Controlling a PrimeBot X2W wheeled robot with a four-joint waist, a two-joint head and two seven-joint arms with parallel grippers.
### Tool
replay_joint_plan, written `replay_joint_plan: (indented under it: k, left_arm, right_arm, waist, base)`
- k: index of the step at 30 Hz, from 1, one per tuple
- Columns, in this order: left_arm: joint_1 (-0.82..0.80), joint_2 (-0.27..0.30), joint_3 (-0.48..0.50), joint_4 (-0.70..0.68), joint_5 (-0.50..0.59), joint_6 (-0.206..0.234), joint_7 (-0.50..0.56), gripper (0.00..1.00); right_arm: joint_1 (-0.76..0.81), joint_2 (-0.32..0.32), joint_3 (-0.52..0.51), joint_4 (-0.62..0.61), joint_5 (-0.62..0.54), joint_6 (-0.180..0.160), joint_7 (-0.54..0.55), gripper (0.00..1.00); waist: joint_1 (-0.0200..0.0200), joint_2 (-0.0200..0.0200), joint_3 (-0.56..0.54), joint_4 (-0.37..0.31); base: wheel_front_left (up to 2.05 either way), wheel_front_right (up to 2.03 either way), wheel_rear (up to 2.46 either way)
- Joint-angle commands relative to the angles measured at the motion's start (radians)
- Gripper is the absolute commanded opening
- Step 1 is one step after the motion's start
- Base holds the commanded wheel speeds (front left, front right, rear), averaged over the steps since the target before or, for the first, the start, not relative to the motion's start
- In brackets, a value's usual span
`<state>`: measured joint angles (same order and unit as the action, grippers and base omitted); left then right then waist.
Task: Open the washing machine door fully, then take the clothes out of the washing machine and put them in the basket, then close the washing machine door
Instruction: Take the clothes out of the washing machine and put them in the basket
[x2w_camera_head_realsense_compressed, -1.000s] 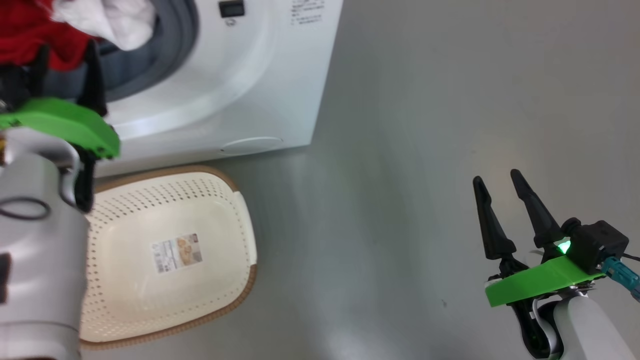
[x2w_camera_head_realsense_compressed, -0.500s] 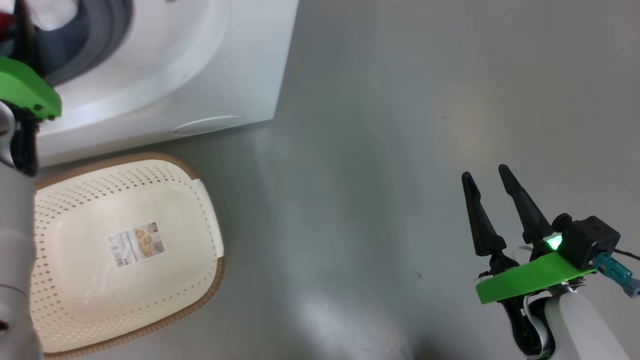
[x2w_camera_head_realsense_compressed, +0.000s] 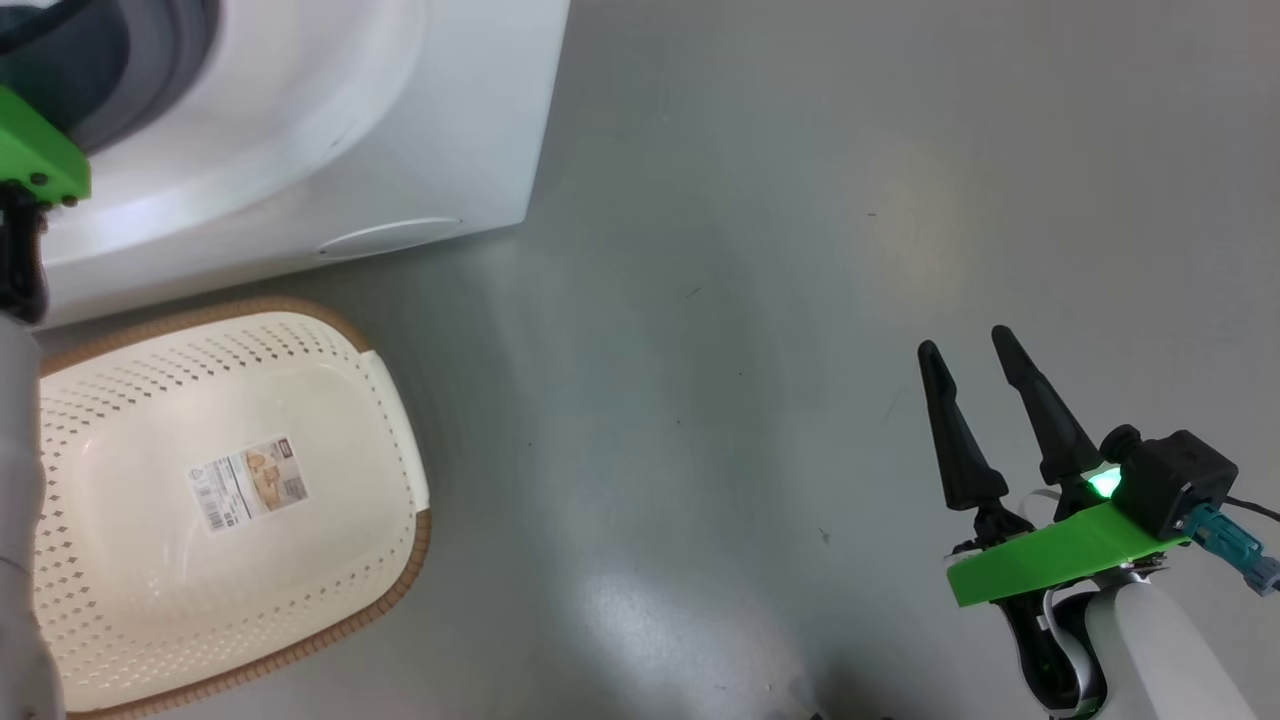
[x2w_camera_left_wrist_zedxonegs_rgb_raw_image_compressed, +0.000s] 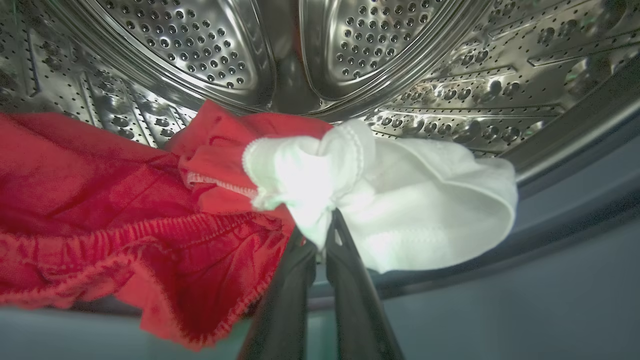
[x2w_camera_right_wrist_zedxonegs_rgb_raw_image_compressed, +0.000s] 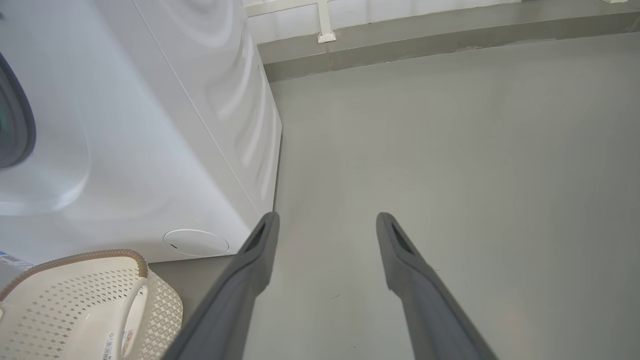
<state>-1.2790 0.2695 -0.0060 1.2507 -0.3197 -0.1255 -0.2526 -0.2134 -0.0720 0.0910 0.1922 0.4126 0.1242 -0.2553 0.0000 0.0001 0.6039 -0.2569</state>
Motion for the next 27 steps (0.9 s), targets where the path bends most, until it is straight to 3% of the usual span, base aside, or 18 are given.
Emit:
replay_joint_plan:
  k: [1, 6, 15, 27]
  left_arm:
    - [0.005, 0.041, 0.007, -0.036, -0.016, -0.005, -0.009, 0.0]
    - [0.049, 0.04, 0.036, -0.12, -0.036, -0.005, -0.009, 0.0]
    - [0.27, -0.006, 0.155, -0.438, 0.018, 0.021, -0.009, 0.0]
    - [0.574, -0.171, 0.332, -0.873, 0.125, -0.001, -0.009, 0.0]
  right_arm:
    - [-0.006, -0.006, 0.015, -0.02, 0.001, 0.007, -0.006, 1.0]
    - [-0.006, -0.008, 0.009, -0.019, -0.002, 0.007, -0.006, 1.0]
    - [0.014, -0.019, -0.002, -0.014, -0.008, 0.007, -0.006, 1.0]
    - [0.05, -0.021, -0.024, -0.007, -0.014, 0.007, -0.006, 1.0]
  waist:
    - [0.0, -0.0001, -0.007, 0.005]
    - [0.0, -0.0001, -0.026, 0.018]
    - [0.0, -0.0001, -0.096, 0.063]
    - [0.0, -0.0001, -0.172, 0.121]
  base:
    - [0.0, 0.0, 0.0]
    - [0.0, 0.0, 0.0]
    - [0.0, 0.0, 0.0]
    - [0.0, 0.0, 0.0]
